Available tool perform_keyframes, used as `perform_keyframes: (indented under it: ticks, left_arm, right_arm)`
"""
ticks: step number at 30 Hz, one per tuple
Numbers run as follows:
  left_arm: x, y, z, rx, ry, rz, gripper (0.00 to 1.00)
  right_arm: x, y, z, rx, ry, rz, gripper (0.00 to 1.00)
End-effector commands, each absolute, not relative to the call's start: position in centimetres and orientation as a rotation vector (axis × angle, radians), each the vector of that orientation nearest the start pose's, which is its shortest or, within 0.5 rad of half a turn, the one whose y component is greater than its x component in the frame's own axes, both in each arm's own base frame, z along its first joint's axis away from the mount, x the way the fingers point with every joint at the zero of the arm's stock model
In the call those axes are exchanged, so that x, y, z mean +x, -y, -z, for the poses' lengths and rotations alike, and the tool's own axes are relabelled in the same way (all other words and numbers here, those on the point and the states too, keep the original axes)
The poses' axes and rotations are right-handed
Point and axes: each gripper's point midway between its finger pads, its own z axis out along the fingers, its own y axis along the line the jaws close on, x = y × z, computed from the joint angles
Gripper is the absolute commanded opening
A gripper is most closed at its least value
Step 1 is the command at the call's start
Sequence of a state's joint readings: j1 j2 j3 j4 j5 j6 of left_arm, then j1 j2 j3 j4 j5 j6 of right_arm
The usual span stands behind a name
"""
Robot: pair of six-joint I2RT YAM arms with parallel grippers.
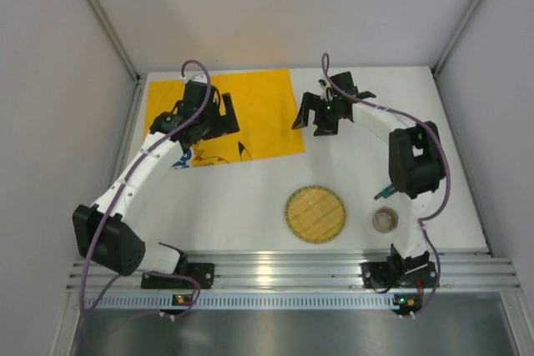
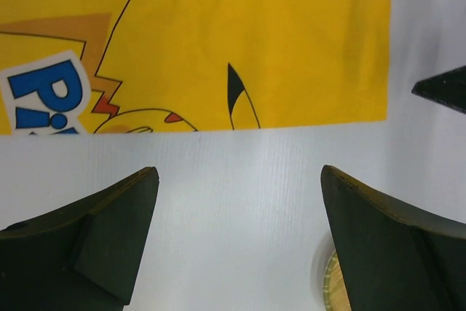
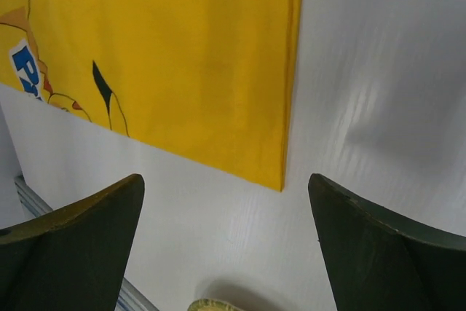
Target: Set the dinner table for one person
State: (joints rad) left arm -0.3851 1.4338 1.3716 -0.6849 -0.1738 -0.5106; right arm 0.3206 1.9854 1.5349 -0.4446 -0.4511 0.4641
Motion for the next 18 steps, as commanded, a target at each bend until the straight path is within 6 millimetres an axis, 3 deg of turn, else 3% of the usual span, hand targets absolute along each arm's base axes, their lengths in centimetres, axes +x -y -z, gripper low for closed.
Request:
perform_keyframes:
  ticks: [1, 4, 11, 14, 15, 17, 18]
  left_arm:
    - [33.0, 11.1, -23.4, -0.307, -2.270, 0.214, 0.98]
    - [30.4, 9.4, -23.4, -0.358, -2.254, 0.183, 0.98]
    - [26.5, 6.5, -23.2, -0.436, -2.235, 0.113, 0.98]
    - [25.9, 6.0, -22.5, -0.444, -2.242, 0.091, 0.98]
    - [25.8, 6.0, -22.3, -0.449, -2.246, 0.088, 0.99]
    - [25.9, 6.1, -21.8, -0.441, -2.258, 0.087, 0.98]
    - [26.0, 6.3, -21.7, -0.437, -2.259, 0.096, 0.98]
  right_arm:
    - [44.3, -25.8, -8.7, 0.025, -2.598, -0.913, 0.95]
    - [43.9, -27.4, -6.3, 0.002, -2.659, -0.912, 0.93]
    - [43.4, -30.5, -4.5, -0.041, -2.700, -0.914, 0.82]
    - [43.1, -31.6, -3.6, -0.062, -2.720, -0.919, 0.63]
    - [42.9, -31.7, -3.4, -0.068, -2.725, -0.920, 0.50]
    - [42.9, -31.6, -3.4, -0.076, -2.727, -0.914, 0.33]
    - [42.9, -31.3, -3.6, -0.076, -2.726, -0.910, 0.15]
